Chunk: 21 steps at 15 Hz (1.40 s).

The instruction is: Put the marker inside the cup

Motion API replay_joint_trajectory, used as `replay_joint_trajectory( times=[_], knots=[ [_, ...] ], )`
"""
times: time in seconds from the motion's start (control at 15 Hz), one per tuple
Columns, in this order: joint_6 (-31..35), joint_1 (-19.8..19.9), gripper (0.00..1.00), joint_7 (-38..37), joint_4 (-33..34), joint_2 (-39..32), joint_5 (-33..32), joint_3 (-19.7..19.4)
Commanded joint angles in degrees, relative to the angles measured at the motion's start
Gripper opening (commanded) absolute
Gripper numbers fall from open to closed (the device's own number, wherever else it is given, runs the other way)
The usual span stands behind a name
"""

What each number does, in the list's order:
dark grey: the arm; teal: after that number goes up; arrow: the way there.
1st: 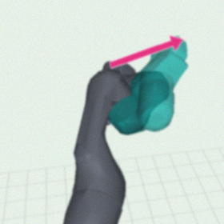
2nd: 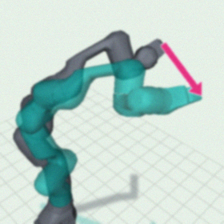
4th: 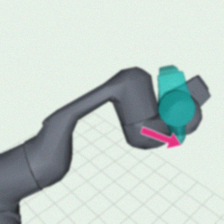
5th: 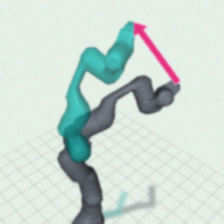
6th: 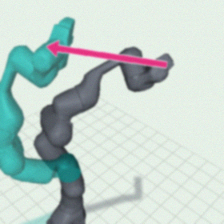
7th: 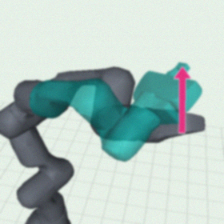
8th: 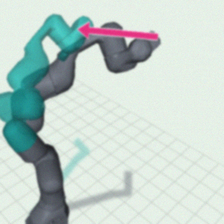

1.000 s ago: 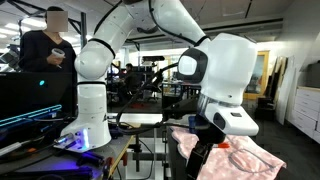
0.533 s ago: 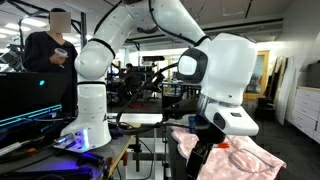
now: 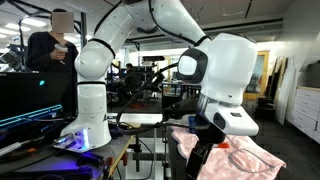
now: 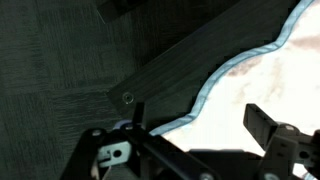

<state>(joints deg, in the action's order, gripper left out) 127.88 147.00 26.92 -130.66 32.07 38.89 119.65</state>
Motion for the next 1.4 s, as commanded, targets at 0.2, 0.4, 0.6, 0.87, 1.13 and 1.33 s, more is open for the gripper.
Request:
replay_joint_trajectory(
  times=[0.2,0.4,0.6,0.87,1.13,1.33],
  knots=[
    [0.83,-1.53,1.0,-0.15,0.32,-1.34,-0.66,-0.61],
    [1.17,-2.93,1.0,0.06,0.73,-1.71,-0.72,-0.7],
    [1.77,-4.55,1.0,0.49,0.88,-1.54,-0.54,-0.23],
    [1.9,-6.21,1.0,1.93,1.34,-1.08,-0.67,0.91],
    [1.99,-7.2,1.0,4.63,1.87,-0.98,-0.54,1.96],
    [1.74,-7.71,1.0,5.72,2.68,-0.82,-0.3,2.55]
  ],
)
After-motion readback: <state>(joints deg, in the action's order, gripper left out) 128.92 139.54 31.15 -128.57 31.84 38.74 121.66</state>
